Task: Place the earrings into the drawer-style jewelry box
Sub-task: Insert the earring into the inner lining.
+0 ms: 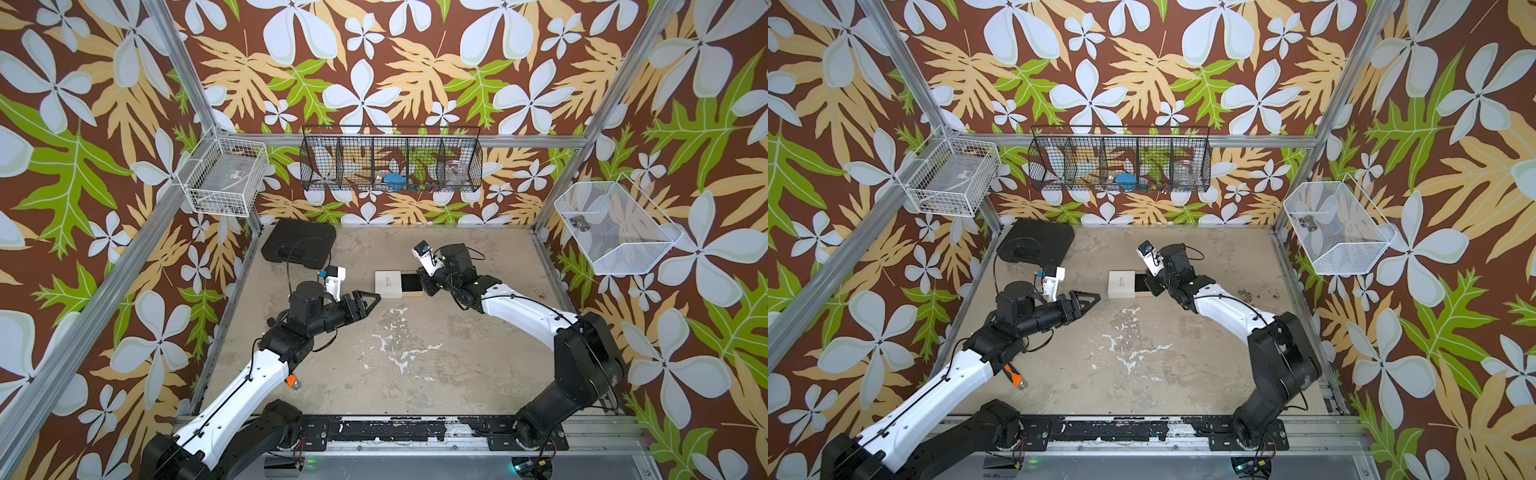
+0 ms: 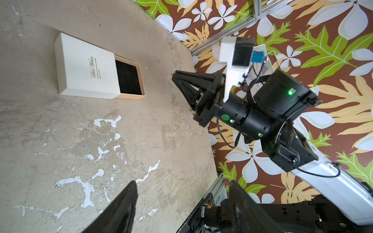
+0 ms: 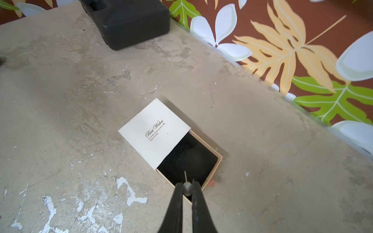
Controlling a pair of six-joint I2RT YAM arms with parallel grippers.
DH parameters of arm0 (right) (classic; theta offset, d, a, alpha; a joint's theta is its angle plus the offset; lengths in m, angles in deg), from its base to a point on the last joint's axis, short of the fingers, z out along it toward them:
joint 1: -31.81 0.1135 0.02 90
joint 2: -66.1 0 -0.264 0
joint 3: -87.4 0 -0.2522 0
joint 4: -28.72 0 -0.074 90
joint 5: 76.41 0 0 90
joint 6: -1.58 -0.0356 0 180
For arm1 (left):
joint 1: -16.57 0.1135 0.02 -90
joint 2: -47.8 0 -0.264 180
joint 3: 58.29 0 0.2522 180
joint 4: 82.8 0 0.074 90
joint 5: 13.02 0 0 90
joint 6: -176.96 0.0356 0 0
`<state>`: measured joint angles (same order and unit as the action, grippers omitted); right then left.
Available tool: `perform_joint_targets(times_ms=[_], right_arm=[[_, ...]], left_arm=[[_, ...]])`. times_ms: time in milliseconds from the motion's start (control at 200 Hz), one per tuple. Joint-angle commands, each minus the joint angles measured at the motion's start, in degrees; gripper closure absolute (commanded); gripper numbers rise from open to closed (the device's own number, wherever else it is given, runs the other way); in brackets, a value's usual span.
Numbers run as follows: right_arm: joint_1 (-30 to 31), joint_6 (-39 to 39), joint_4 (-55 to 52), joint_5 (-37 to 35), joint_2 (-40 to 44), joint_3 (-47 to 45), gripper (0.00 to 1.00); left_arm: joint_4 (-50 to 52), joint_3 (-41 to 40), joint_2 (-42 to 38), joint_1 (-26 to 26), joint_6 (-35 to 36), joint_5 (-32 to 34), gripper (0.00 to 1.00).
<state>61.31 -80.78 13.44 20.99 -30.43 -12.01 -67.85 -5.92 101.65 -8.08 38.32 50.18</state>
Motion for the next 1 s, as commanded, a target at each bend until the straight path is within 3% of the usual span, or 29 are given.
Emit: perform_joint_targets(times_ms=[0, 410, 751, 996], right_arm=[[-0.4, -1.9, -6.4, -1.0, -3.7, 3.7, 0.90], [-2.3, -1.3, -12.5, -0.8, -15.0, 13.2, 0.91], [-3.3, -0.6, -19.8, 1.0, -19.0, 18.9, 0.91], [-3.7, 0.1, -24.1, 1.7, -20.6, 21.2, 0.92]], left_arm=[[1.3, -0.1, -0.4, 0.2, 2.1, 1.5, 0.28], [3.5, -0.1, -0.5, 0.2, 4.1, 3.2, 0.27], [4.7, -4.4, 0.8, 0.2, 8.1, 12.0, 0.27], [4.1, -5.7, 4.2, 0.2, 10.1, 14.6, 0.27]])
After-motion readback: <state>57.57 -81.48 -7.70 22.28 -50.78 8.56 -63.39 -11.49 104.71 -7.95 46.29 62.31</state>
